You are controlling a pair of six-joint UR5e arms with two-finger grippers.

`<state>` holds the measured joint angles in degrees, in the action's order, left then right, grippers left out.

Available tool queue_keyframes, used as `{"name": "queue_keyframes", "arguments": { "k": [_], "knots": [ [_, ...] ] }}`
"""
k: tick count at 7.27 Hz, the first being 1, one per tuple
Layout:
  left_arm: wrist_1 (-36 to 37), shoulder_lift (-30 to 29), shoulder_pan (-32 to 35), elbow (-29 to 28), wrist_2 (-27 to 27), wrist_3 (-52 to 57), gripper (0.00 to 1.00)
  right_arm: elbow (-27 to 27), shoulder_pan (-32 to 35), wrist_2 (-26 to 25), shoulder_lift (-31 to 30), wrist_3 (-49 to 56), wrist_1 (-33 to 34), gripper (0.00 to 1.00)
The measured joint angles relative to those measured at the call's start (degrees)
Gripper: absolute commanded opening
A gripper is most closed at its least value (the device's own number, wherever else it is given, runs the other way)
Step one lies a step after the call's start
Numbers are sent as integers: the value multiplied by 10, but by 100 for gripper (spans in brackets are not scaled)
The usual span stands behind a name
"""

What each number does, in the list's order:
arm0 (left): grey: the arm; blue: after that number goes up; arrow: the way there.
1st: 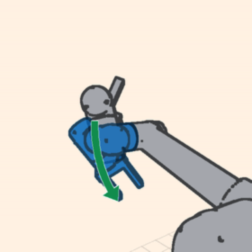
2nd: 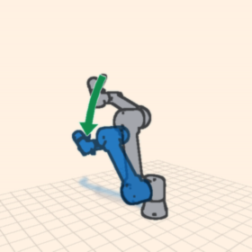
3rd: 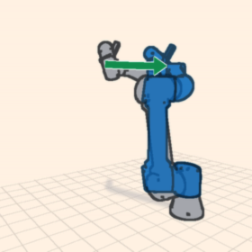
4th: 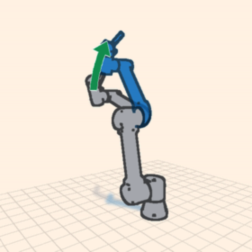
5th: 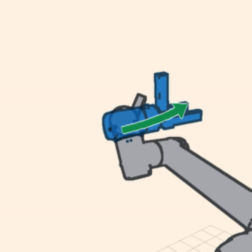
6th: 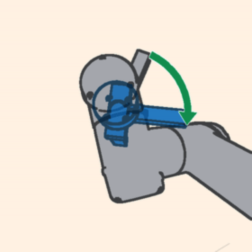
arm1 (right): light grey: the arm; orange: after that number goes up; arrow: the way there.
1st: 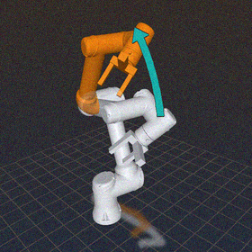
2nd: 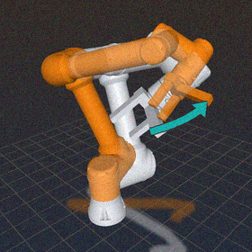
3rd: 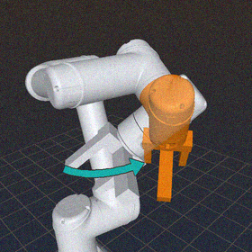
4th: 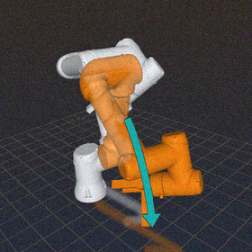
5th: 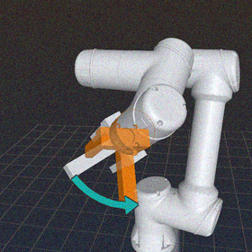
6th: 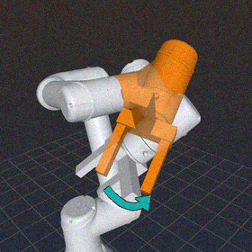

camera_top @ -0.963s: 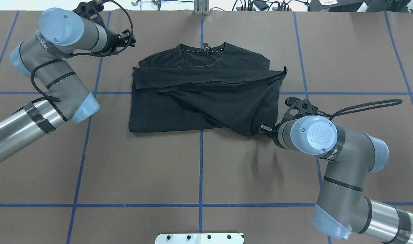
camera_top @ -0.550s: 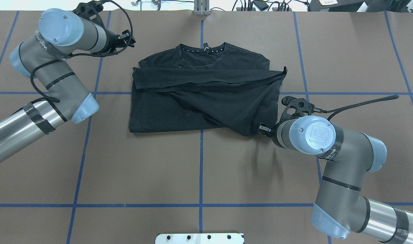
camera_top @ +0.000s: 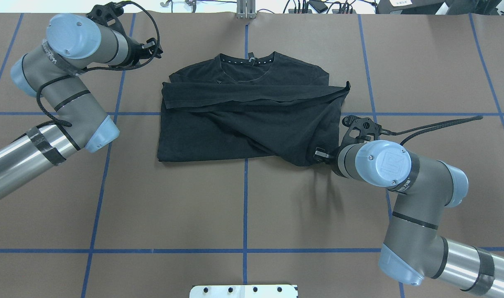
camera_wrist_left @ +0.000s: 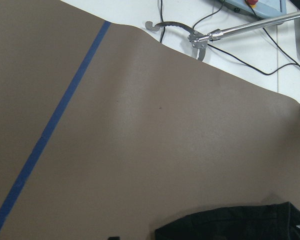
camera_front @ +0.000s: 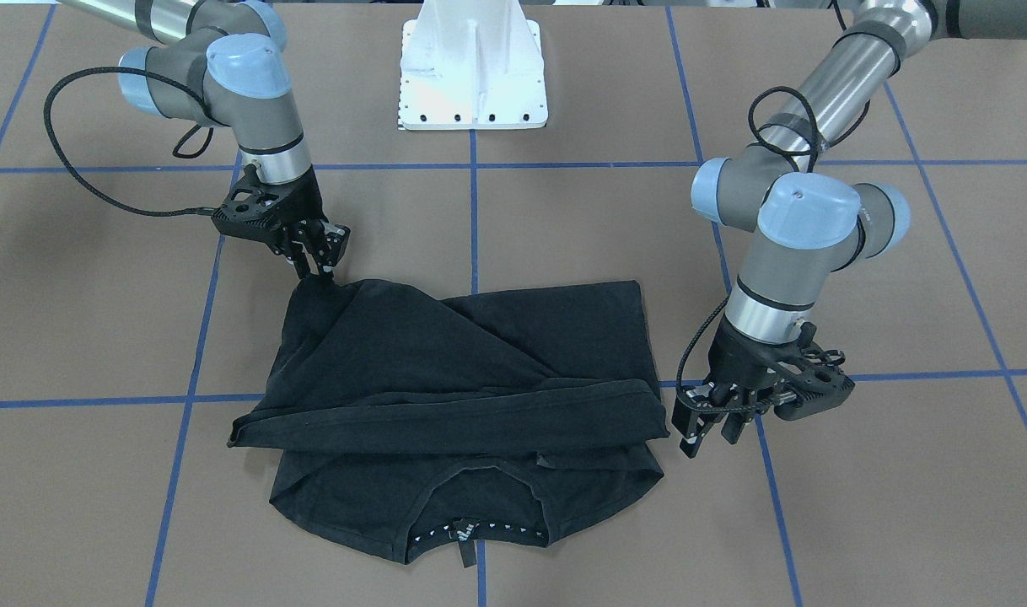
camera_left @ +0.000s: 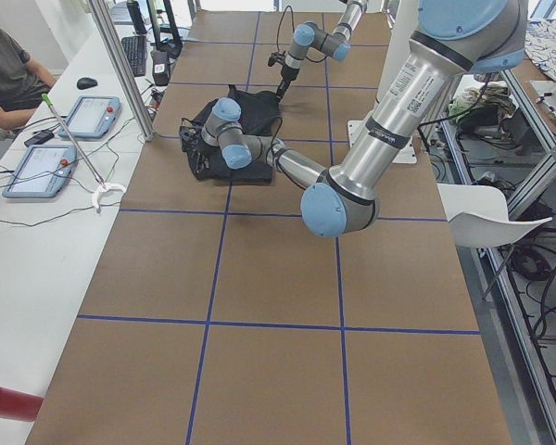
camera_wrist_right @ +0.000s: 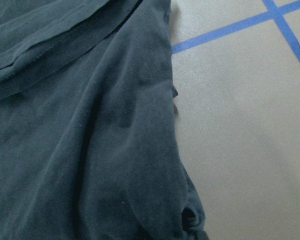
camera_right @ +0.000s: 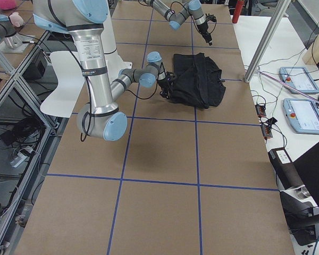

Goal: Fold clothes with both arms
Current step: 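Grasp the shirt corner with the right gripper and drag it toward the robot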

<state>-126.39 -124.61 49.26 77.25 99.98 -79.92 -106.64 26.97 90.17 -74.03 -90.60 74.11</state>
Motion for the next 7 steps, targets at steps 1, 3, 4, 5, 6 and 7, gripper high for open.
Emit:
{"name": "queue_keyframes", "arguments": {
  "k": [1,3,4,5,6,7],
  "knots": [
    [0,0,0,0,-1,0,70,0,4,2,0,12,0,0],
    [0,0,0,2,-2,0,70,-6,7,4,-4,23,0,0],
    [0,1,0,3,-2,-1,70,-15,8,5,-10,24,0,0],
    [1,1,0,4,-2,-1,70,-39,9,6,-30,23,0,0],
    [1,1,0,4,-2,-2,70,-79,6,10,-68,17,1,0],
    [1,1,0,6,-1,-2,70,-117,-4,29,-104,-2,1,0]
  ]
}}
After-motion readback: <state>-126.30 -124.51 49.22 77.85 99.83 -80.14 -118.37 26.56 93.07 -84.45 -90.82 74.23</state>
